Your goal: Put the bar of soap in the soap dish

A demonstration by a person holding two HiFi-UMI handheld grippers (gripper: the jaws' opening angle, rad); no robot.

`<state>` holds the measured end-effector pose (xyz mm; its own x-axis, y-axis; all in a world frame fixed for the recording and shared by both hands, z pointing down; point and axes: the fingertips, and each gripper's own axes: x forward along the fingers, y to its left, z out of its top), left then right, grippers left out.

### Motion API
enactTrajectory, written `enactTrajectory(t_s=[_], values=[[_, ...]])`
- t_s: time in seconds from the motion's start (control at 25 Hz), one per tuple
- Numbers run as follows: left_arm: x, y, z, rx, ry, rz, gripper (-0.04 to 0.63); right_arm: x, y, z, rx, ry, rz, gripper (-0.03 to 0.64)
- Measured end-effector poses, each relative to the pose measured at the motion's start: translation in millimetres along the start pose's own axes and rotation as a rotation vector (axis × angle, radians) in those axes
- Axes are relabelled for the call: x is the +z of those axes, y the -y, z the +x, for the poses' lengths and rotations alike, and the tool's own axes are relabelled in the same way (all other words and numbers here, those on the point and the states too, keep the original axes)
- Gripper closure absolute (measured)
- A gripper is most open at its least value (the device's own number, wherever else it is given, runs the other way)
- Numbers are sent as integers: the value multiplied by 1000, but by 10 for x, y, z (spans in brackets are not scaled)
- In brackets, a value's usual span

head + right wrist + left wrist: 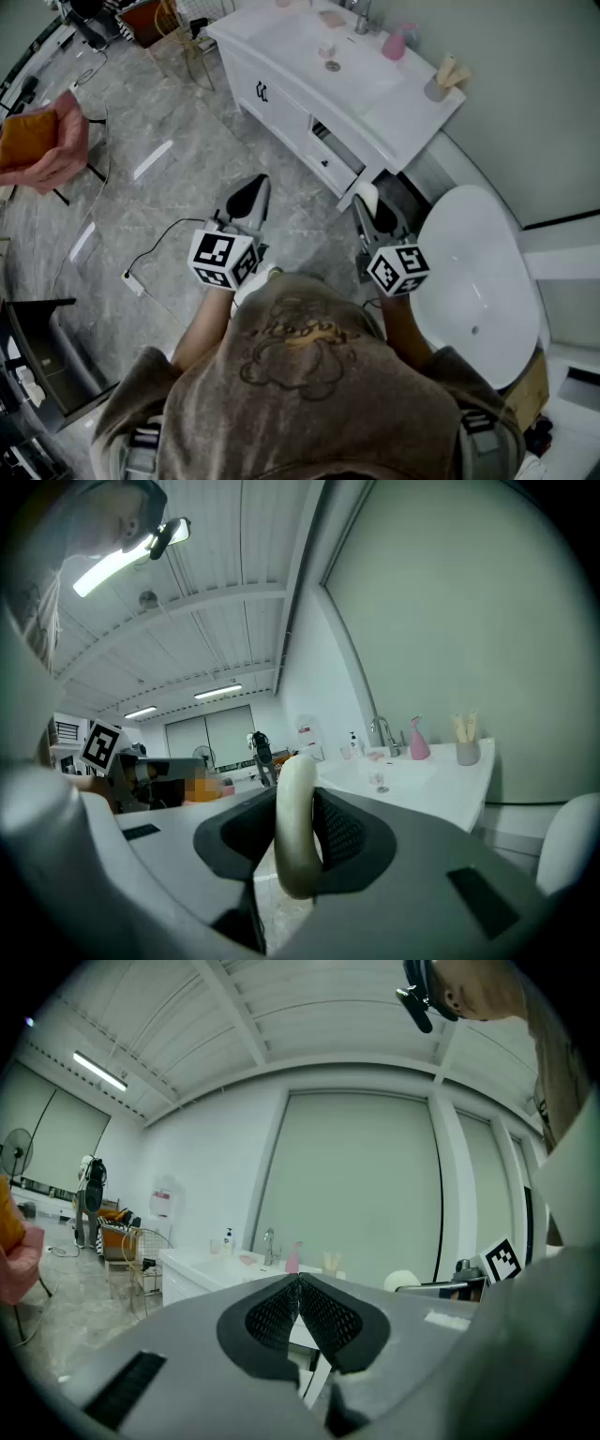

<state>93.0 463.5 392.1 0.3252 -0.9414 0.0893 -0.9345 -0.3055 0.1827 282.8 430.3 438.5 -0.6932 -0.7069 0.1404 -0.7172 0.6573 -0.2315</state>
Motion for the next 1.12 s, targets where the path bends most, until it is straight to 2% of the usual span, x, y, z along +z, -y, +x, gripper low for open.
enactTrajectory(t_s=[0.32,0.52,0.6,0.88,1.12], values=[[6,-137,67,-15,10,4,591,-45,-113,192,14,8,33,497],[-108,-319,66,-48,-15,19,591,-155,-230,312,6,10,30,497],[-83,-418,82,-60,2,33,591,-164,-283,376,0,20,34,497],[14,-758,207,-91,-2,42,591,-113,-383,795,-4,38,25,497],[43,-1164,555,-79,1,32,591,-82,-210,1299,-14,35,43,497]])
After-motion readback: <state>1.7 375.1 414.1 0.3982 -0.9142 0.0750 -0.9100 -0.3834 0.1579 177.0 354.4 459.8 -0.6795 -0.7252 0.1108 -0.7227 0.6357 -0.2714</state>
